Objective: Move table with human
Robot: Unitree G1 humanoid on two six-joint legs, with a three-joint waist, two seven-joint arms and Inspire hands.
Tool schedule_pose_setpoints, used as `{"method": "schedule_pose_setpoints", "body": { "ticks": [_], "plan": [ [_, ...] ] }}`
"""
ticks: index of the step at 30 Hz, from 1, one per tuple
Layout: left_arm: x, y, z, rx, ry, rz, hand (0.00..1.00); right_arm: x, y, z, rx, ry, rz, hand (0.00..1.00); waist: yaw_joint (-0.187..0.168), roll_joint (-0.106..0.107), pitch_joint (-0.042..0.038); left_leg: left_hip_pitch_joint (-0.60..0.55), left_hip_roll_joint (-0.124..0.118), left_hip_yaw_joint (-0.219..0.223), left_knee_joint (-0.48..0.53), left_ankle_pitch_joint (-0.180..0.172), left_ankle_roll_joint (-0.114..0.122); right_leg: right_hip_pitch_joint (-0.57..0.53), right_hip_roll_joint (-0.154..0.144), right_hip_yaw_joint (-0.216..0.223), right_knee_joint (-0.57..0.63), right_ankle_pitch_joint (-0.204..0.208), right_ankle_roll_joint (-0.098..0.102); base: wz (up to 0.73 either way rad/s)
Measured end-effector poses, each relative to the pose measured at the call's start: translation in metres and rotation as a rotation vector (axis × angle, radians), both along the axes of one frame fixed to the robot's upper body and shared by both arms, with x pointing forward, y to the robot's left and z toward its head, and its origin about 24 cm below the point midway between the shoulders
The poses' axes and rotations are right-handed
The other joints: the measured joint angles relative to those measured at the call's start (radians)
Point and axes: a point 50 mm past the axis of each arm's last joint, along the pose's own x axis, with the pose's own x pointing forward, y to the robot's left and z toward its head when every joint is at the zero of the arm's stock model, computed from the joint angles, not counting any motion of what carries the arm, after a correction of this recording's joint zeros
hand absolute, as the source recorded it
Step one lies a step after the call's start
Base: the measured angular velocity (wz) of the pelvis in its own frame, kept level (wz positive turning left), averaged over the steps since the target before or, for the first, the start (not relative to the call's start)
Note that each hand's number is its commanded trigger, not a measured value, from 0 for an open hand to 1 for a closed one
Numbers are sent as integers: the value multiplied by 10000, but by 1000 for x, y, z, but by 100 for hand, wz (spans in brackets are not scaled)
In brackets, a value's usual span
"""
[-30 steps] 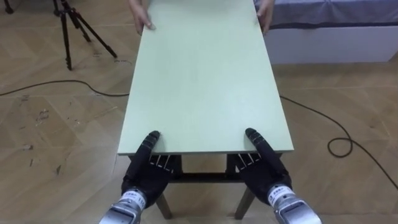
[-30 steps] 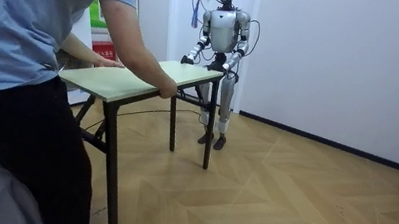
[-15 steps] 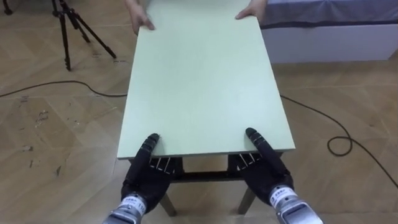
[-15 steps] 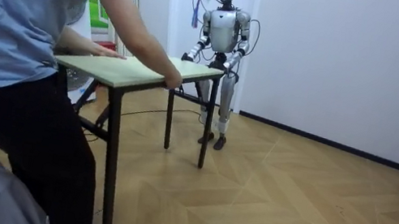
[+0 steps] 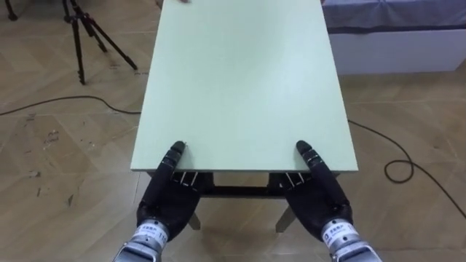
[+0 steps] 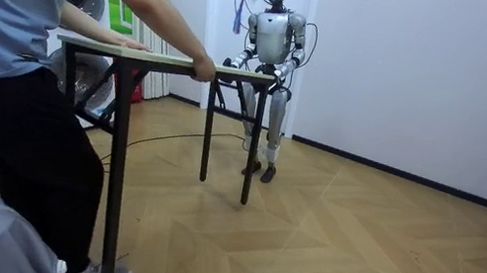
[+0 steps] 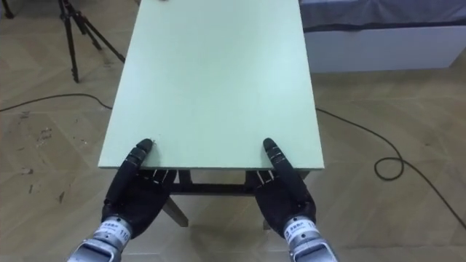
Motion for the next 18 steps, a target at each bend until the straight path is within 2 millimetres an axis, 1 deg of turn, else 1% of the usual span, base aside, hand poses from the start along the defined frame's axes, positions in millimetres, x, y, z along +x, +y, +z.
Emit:
{"method": "schedule_pose_setpoints", "body": {
  "ticks": [4, 8, 12, 16, 18],
  "plan": [
    [-4, -3, 0, 23, -3, -7, 100, -6, -1, -1, -43, -51, -150, 100, 82, -9, -5, -15, 0, -13, -3, -1, -1, -8, -2, -2, -1, 0, 0, 0],
    [-12, -3, -2, 15, 153, 21, 100, -13, 0, -3, -20, -15, -196, 100, 139, -72, -41, -7, 2, -11, -9, -1, -1, -11, 2, 5, -1, 0, 0, -1],
    [-20, -1, 0, 69, 64, 330, 100, -15, 5, -4, 85, -246, -21, 100, 132, -86, -40, -98, 0, -10, -7, -1, -1, -136, 8, 108, 4, 2, 2, -6],
    [-21, -3, 3, 150, -126, 532, 100, -16, 8, -3, 142, -472, 39, 100, 142, -104, -28, -159, 0, -15, -2, -2, -2, -189, 8, 94, 6, 3, 3, 1],
    [-22, -3, 3, 226, -160, 616, 100, -17, 10, -4, 145, -509, 7, 100, 141, -138, -6, -173, 0, -37, 0, -2, -1, -195, 8, 46, 6, 3, 3, 4]
  ]
}}
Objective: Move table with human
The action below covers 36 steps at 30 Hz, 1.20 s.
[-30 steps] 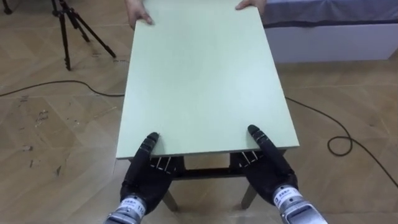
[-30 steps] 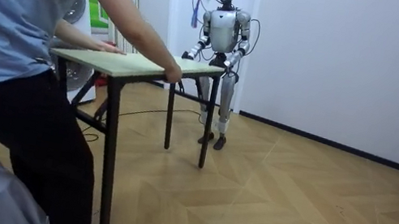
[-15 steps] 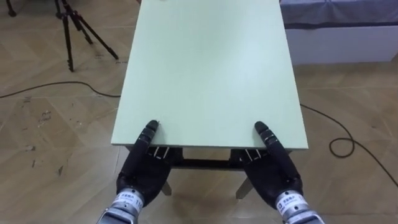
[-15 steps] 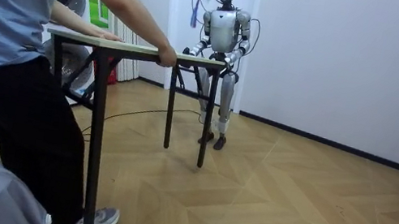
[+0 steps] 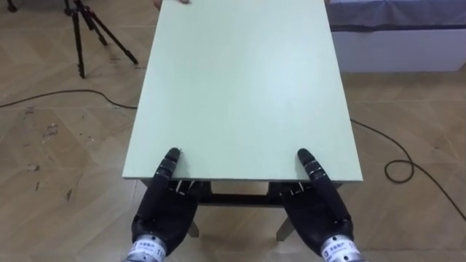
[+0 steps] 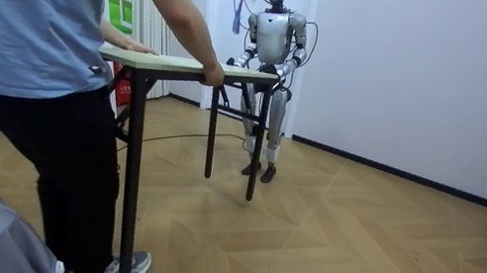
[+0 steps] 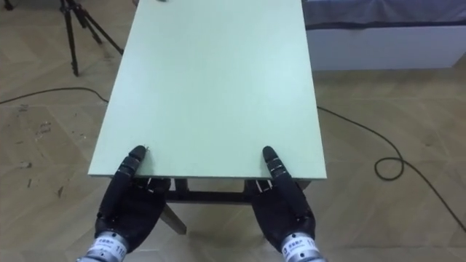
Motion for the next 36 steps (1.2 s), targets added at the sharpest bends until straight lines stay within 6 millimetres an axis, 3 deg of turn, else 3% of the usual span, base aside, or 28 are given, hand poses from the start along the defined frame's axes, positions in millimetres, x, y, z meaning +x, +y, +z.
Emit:
{"method": "schedule_pose_setpoints", "body": {
  "ticks": [17, 20, 22, 23, 25, 27, 28, 29, 30, 32, 34, 35, 36],
  "plan": [
    [-12, -5, -6, -96, 257, 263, 100, -8, 3, -4, 162, 70, -105, 100, -6, -55, 82, -410, 12, 70, 254, 0, 0, -384, -1, 86, 186, 0, -3, -1],
    [-13, -7, -6, -99, 273, 183, 100, -11, 1, -5, 186, 103, -110, 100, 31, -101, 111, -667, 55, 75, 738, -70, -87, -485, -18, 89, 366, 0, -3, -1],
    [-14, -8, -6, -88, 270, 195, 100, -12, 2, -6, 184, 107, -138, 100, 131, -133, 131, -1015, 177, 67, 1447, -270, -200, -601, 42, 97, 553, 0, -3, -8],
    [-14, -8, -6, -105, 262, 199, 100, -12, 2, -7, 250, 105, -196, 100, 198, -156, 146, -1360, 276, 34, 2113, -376, -320, -684, 92, 105, 664, -13, -32, -7],
    [-14, -9, -6, -116, 256, 112, 100, -13, 1, -8, 307, 65, -207, 100, 250, -152, 144, -2075, 394, -98, 3438, -392, -342, -847, 135, 73, 847, -7, -73, -4],
    [-15, -8, -7, -82, 302, 101, 100, -15, -2, -10, 191, 150, -209, 100, 276, -80, 140, -2898, 604, -351, 5029, -345, -423, -901, 279, 50, 859, -44, -297, -8],
    [-16, -8, -7, -78, 316, 100, 100, -15, -2, -10, 196, 182, -217, 100, 276, -75, 144, -3074, 682, -349, 5364, -283, -530, -934, 301, -19, 836, -44, -329, 0],
    [-17, -8, -8, -62, 362, 79, 100, -17, -1, -11, 272, 244, -260, 100, 257, -52, 147, -3392, 855, -359, 6149, -167, -757, -1028, 328, -226, 897, -59, -401, -9],
    [-20, -8, -9, -95, 475, 103, 100, -19, 0, -12, 295, 321, -241, 100, 315, 67, 119, -3541, 1198, -363, 7346, -55, -985, -1036, 414, -510, 996, -86, -476, -20],
    [-23, -8, -11, -198, 554, 141, 100, -19, 0, -12, 248, 301, -183, 100, 294, 318, 75, -3292, 1626, -582, 8400, -58, -1124, -1196, 543, -787, 1208, -80, -535, -15],
    [-20, -9, -9, -240, 419, 107, 100, -17, -1, -11, 265, 102, -162, 100, 217, 433, 90, -2690, 1801, -921, 8092, -148, -1266, -1568, 538, -941, 1624, -58, -555, 12],
    [-17, -9, -8, -260, 251, 60, 100, -14, -1, -9, 288, -37, -186, 100, 172, 492, 101, -2123, 1834, -1092, 7280, -453, -1470, -1967, 532, -1032, 1958, -52, -557, 0],
    [-13, -9, -6, -244, 120, 13, 100, -12, -1, -8, 330, -145, -224, 100, 190, 492, 102, -1579, 1826, -1157, 6146, -1231, -1637, -2399, 488, -1065, 2252, -6, -546, 0]
  ]
}}
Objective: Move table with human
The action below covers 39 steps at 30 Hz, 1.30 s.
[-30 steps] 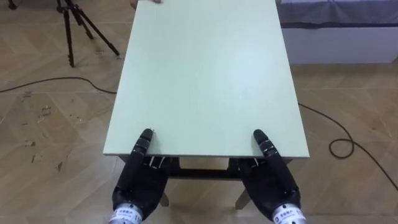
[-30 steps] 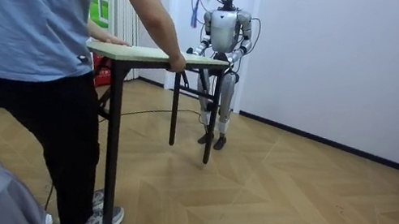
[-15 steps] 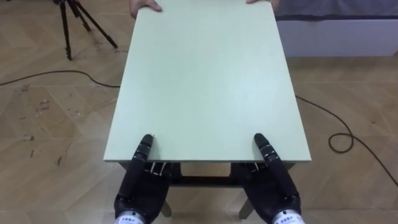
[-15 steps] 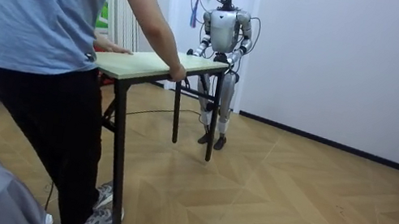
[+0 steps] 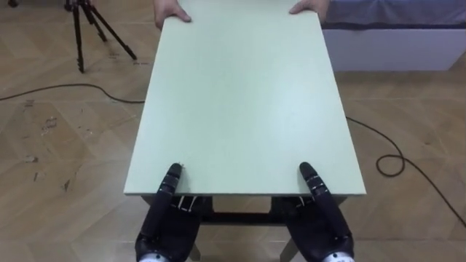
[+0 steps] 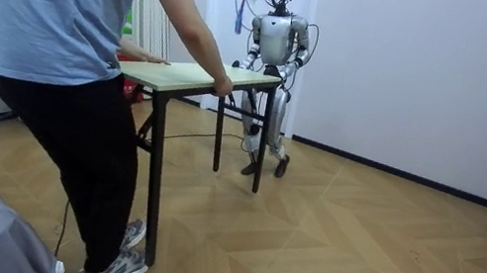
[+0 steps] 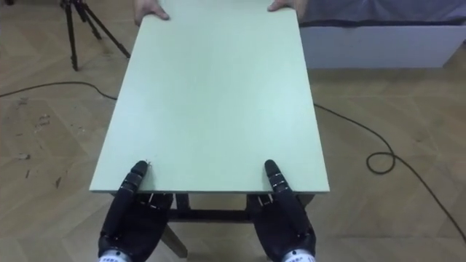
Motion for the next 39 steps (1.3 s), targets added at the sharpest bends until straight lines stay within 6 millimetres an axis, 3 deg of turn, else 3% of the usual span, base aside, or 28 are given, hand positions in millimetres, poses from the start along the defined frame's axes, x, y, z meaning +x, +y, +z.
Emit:
{"method": "schedule_pose_setpoints", "body": {
  "ticks": [3, 4, 6, 8, 9, 10, 12, 14, 16, 17, 18, 20, 21, 24, 25, 26, 27, 28, 29, 30, 32, 33, 36, 37, 39],
  "plan": [
    [16, -5, 3, 1, -385, -298, 100, 8, -3, 4, 116, -296, -248, 100, 22, 212, 44, 498, 94, 210, -2401, -1253, 247, -891, -92, -390, 94, 495, 73, 14],
    [19, -6, 4, 2, -461, -323, 100, 10, -3, 5, 104, -365, -291, 100, 12, 222, 50, 427, 81, 338, -2653, -1368, 400, -1110, -153, -454, 144, 612, 95, 11],
    [24, -7, 0, 31, -382, -323, 100, 16, -5, 2, 4, -348, -358, 100, 32, 164, 45, -79, -172, 716, -2446, -1293, 821, -1548, -517, -558, 133, 1248, 252, -11],
    [21, -9, -4, -54, -178, -341, 100, 14, -7, -1, -101, -210, -328, 100, -15, 144, 45, -289, -527, 908, -2322, -1129, 1105, -1613, -878, -644, -31, 1578, 341, -15],
    [18, -11, -6, -113, -24, -337, 100, 11, -9, -3, -212, -111, -326, 100, -90, 135, 47, -370, -803, 969, -2326, -965, 1307, -1605, -1138, -599, -116, 1793, 509, 0],
    [15, -11, -8, -125, 60, -327, 100, 9, -9, -4, -243, -56, -325, 100, -158, 138, 45, -387, -911, 985, -2339, -868, 1399, -1583, -1241, -585, -189, 1938, 673, 8],
    [8, -10, -12, -198, 262, -285, 100, 3, -10, -7, -417, 135, -243, 100, -325, 72, 17, -545, -1303, 1030, -2531, -409, 1719, -1582, -1546, -314, -657, 2623, 1820, 7],
    [3, -9, -14, -133, 407, -304, 100, -1, -10, -10, -464, 299, -246, 100, -498, -129, -55, -647, -1580, 1169, -2812, -17, 1964, -1591, -1817, -29, -942, 3016, 2371, 21],
    [1, -10, -16, -98, 562, -389, 100, -8, -9, -14, -402, 538, -300, 100, -621, -230, -76, -639, -1583, 1570, -2995, 230, 2141, -1672, -2306, 225, 431, 2288, 2170, 53],
    [-1, -11, -17, -31, 609, -509, 100, -13, -10, -15, -330, 632, -395, 100, -772, -341, -113, -642, -1548, 1951, -3220, 487, 2149, -1669, -2742, 408, 1782, 1382, 2054, 62],
    [-1, -12, -17, 11, 602, -619, 100, -15, -11, -16, -275, 641, -514, 100, -770, -411, -117, -659, -1510, 2344, -3467, 742, 2161, -1526, -3143, 435, 2875, 703, 2096, 50],
    [-2, -11, -17, 26, 604, -627, 100, -15, -10, -16, -267, 624, -498, 100, -735, -408, -114, -764, -1499, 2592, -3699, 1029, 2191, -992, -3532, 556, 3947, 57, 2174, 9],
    [-2, -10, -16, 29, 590, -590, 100, -15, -9, -16, -250, 600, -490, 100, -641, -450, -112, -872, -1510, 2672, -3772, 1169, 2190, -539, -3706, 801, 4437, -129, 2209, -8],
    [-1, -6, -14, 130, 454, -526, 100, -14, -3, -15, 4, 551, -491, 100, -314, -733, -112, -1201, -1511, 2811, -3728, 1460, 1970, 400, -4072, 900, 4683, 6, 2322, -18],
    [0, -6, -13, 139, 416, -509, 100, -13, -3, -14, 55, 520, -472, 100, -290, -840, -21, -1301, -1502, 2781, -3623, 1509, 1893, 298, -3947, 837, 4633, -18, 2361, -8],
    [-1, -7, -13, 128, 415, -561, 100, -13, -4, -14, 71, 551, -461, 100, -249, -668, -114, -1489, -1475, 2453, -3606, 1627, 1832, 186, -3614, 879, 4466, 93, 2514, -6],
    [-1, -8, -12, 134, 380, -573, 100, -12, -4, -14, 75, 545, -466, 100, -249, -620, -150, -1583, -1479, 2150, -3874, 1791, 1867, 184, -3346, 1030, 4109, 147, 2639, -5],
    [-1, -8, -11, 147, 345, -543, 100, -11, -4, -14, 81, 516, -456, 100, -249, -625, -167, -1655, -1464, 2063, -4044, 1910, 1879, 206, -3210, 1155, 3833, 121, 2781, -5],
    [0, -5, -9, 232, 208, -490, 100, -9, -2, -13, 136, 434, -406, 100, -226, -690, -205, -1828, -1276, 2211, -4293, 2214, 1895, 342, -3168, 1355, 3427, -65, 2991, 16],
    [2, -3, -6, 335, 45, -555, 100, -9, 0, -11, 229, 369, -401, 100, -326, -922, -161, -1985, -1304, 2693, -4297, 2349, 2011, 370, -3443, 1285, 3614, -357, 2891, 31],
    [7, -2, -4, 475, -93, -607, 100, -7, 1, -10, 296, 299, -544, 100, -343, -1285, -162, -2326, -1371, 3130, -3861, 2343, 2097, 754, -3780, 1289, 3523, -898, 2848, 23],
    [11, -1, -1, 542, -244, -586, 100, -4, 3, -9, 330, 188, -511, 100, -255, -1345, -112, -2659, -1284, 3150, -3432, 2346, 2089, 1001, -3724, 1346, 2939, -1453, 2821, 0],
    [17, 1, 2, 603, -473, -502, 100, 5, 6, -5, 370, -6, -357, 100, 46, -1318, -57, -3311, -874, 3182, -3118, 2580, 1855, 1039, -3286, 1293, 1602, -2333, 2733, -24],
    [18, 3, 3, 622, -495, -416, 100, 7, 6, -5, 375, -27, -311, 100, 113, -1310, -60, -3418, -739, 3183, -3121, 2662, 1801, 1032, -3135, 1138, 1385, -2401, 2707, -32],
    [18, 4, 3, 655, -506, -379, 100, 11, 8, -7, 453, 30, -152, 100, 266, -1231, -16, -3640, -286, 3069, -3385, 3096, 1516, 906, -2564, 783, 1017, -2393, 2313, -14]
  ]
}}
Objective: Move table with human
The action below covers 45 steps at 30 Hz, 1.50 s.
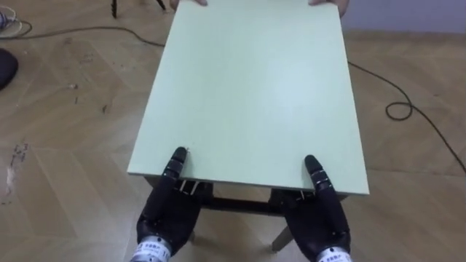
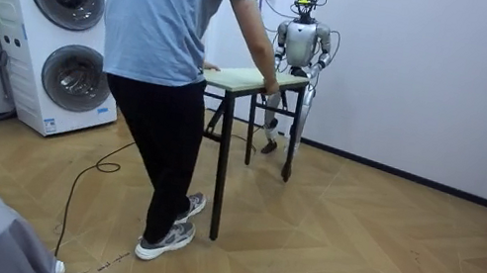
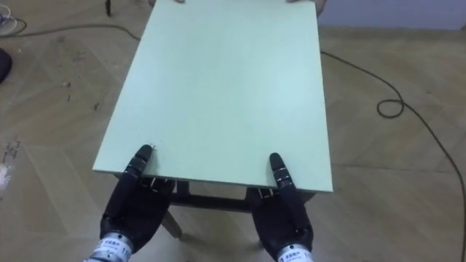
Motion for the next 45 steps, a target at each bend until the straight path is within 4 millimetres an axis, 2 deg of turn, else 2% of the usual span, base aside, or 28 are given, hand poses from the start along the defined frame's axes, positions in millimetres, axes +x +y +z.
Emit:
{"method": "schedule_pose_setpoints", "body": {
  "ticks": [1, 3, 4, 7, 8, 9, 10, 12, 13, 15, 18, 20, 21, 24, 27, 28, 29, 30, 31, 32, 33, 34, 35, 37, 40, 43, 44, 45],
  "plan": [
    [0, 0, 0, 24, 5, -4, 100, 0, 0, -1, 4, 35, 7, 100, -9, 4, 3, -3, 89, -59, -113, 161, -44, -39, 129, -53, -38, 40, -79, 6],
    [-3, 3, -2, 159, 116, -14, 100, -3, -3, -4, 34, 222, -29, 100, -78, 56, 21, 37, 292, -373, -737, 862, -207, -114, 505, -422, -125, 226, -429, 17],
    [-3, 4, -3, 182, 145, -37, 100, -4, -2, -5, 53, 263, -42, 100, -46, 73, 14, 48, 332, -432, -913, 1029, -251, -168, 597, -458, -124, 264, -495, 11],
    [-7, 6, -5, 284, 297, -94, 100, -10, -1, -8, 190, 440, -25, 100, 175, 165, 10, 462, 514, -519, -2041, 2029, -455, -314, 1000, -515, -160, 513, -817, -14],
    [-8, 5, -5, 286, 302, -150, 100, -10, -1, -8, 213, 462, -26, 100, 452, 266, -3, 668, 654, -538, -2582, 2432, -747, -474, 1167, -564, -217, 676, -985, -45],
    [-8, 4, -5, 311, 281, -139, 100, -10, -2, -8, 198, 466, -49, 100, 563, 337, -32, 725, 654, -806, -2680, 2541, -941, -651, 1178, -791, -279, 855, -1113, -49],
    [-8, 4, -5, 309, 284, -140, 100, -10, -3, -8, 184, 450, -52, 100, 597, 336, -22, 697, 630, -834, -2350, 2293, -848, -721, 1027, -931, -309, 943, -1157, -44],
    [-12, 4, -7, 146, 419, -8, 100, -9, -1, -7, 82, 374, 50, 100, 729, 472, -5, 677, 537, -957, 147, 186, -768, -695, 737, -1523, -621, 1302, -1230, -34],
    [-12, 4, -7, 119, 417, -3, 100, -8, -1, -7, 40, 346, 47, 100, 707, 555, 18, 681, 539, -1077, 736, -265, -766, -682, 749, -1639, -715, 1397, -1261, -5],
    [-11, 1, -6, 34, 373, 13, 100, -5, -4, -5, -95, 215, 28, 100, 456, 879, 77, 1037, 555, -1443, 2380, -1633, -894, -715, 846, -2021, -788, 1550, -1382, 22],
    [-10, 0, -4, 24, 265, -25, 100, -3, -6, -2, -187, 73, 36, 100, 202, 1142, 140, 1866, 592, -1776, 3549, -2478, -950, -850, 984, -2314, -788, 1634, -1462, 24],
    [-8, -2, -3, -38, 182, -6, 100, -2, -6, 0, -238, -25, -40, 100, 164, 1269, 174, 2461, 602, -1854, 3542, -2766, -1012, -1022, 1055, -2392, -625, 1643, -1463, 9],
    [-5, -3, -1, -75, 70, 45, 100, 1, -4, 1, -315, -159, -96, 100, 195, 1304, 183, 2577, 529, -1848, 2978, -2969, -1096, -1158, 1111, -2356, -443, 1643, -1460, 0],
    [-2, -5, 2, -149, -99, 140, 100, 4, -6, 6, -497, -407, -159, 100, 58, 1345, 131, 2902, 178, -2151, 1477, -2978, -1111, -1329, 1157, -2291, -824, 2044, -1508, 10],
    [-2, -9, 4, -268, -183, 199, 100, 7, -6, 10, -528, -559, -95, 100, 238, 1600, 100, 3626, 181, -1998, 1219, -3271, -1109, -1418, 1107, -2859, -796, 2338, -1745, -15],
    [-2, -10, 4, -315, -194, 210, 100, 7, -7, 10, -541, -583, -125, 100, 223, 1663, 101, 3789, 169, -1971, 942, -3374, -1091, -1438, 1112, -2871, -676, 2338, -1746, 5],
    [1, -11, 5, -332, -212, 190, 100, 8, -6, 10, -529, -619, -190, 100, 93, 1685, 104, 4147, 152, -1842, 233, -3503, -1010, -1643, 1015, -2912, -241, 2338, -1747, 29],
    [3, -12, 6, -309, -249, 172, 100, 9, -8, 11, -523, -670, -255, 100, -25, 1626, 126, 4482, 15, -1894, -547, -3515, -955, -2286, 646, -2872, 991, 2382, -1777, 28],
    [4, -12, 5, -311, -240, 196, 100, 10, -9, 12, -545, -692, -269, 100, -150, 1602, 158, 4653, -34, -2014, -898, -3522, -925, -2859, 481, -2829, 1741, 2449, -1688, 16],
    [3, -11, 5, -339, -224, 262, 100, 10, -6, 11, -552, -662, -236, 100, -261, 1576, 108, 4564, -169, -2483, -1009, -3639, -786, -3296, 865, -2039, 843, 2499, -1410, 7],
    [3, -8, 5, -248, -328, 329, 100, 9, -1, 11, -506, -713, -180, 100, -214, 1329, 15, 4247, -333, -2753, -751, -3746, -765, -3454, 1190, -1501, -915, 3623, -1500, 12],
    [3, -7, 4, -235, -307, 375, 100, 9, -1, 11, -577, -764, -149, 100, -258, 1388, 16, 4136, -344, -2823, -570, -3896, -765, -3497, 1175, -1575, -1044, 4093, -1856, 8],
    [3, -9, 3, -353, -213, 402, 100, 8, -2, 11, -675, -769, -101, 100, -258, 1496, 12, 4020, -371, -2765, -424, -3959, -800, -3452, 1087, -1756, -1059, 4207, -1947, 18],
    [2, -12, 2, -461, -130, 262, 100, 8, -4, 10, -654, -727, -221, 100, -255, 1444, 19, 4007, -530, -2732, -587, -3890, -767, -3421, 980, -1745, -1049, 4270, -1926, 10],
    [0, -13, -5, -467, 184, 310, 100, 3, -6, 6, -636, -472, -111, 100, -303, 1305, 1, 4093, -821, -2677, -667, -3612, -611, -3126, 823, -1654, -1557, 4725, -1820, 6],
    [-3, -15, -10, -431, 416, 249, 100, 0, -8, 2, -729, -255, -55, 100, -420, 1172, -7, 3895, -1265, -2513, -632, -3316, -250, -2903, 550, -1456, -2402, 5564, -1499, 3],
    [-4, -15, -11, -515, 497, 250, 100, 0, -10, 2, -782, -227, -36, 100, -585, 1157, 3, 3757, -1369, -2467, -656, -3155, -54, -2831, 434, -1320, -2770, 5882, -837, 24],
    [-5, -15, -13, -488, 578, 228, 100, -2, -10, 0, -786, -114, -5, 100, -660, 1187, 31, 3682, -1317, -2273, -664, -3065, 109, -2840, 301, -968, -2282, 5576, -344, 40]
  ]
}}
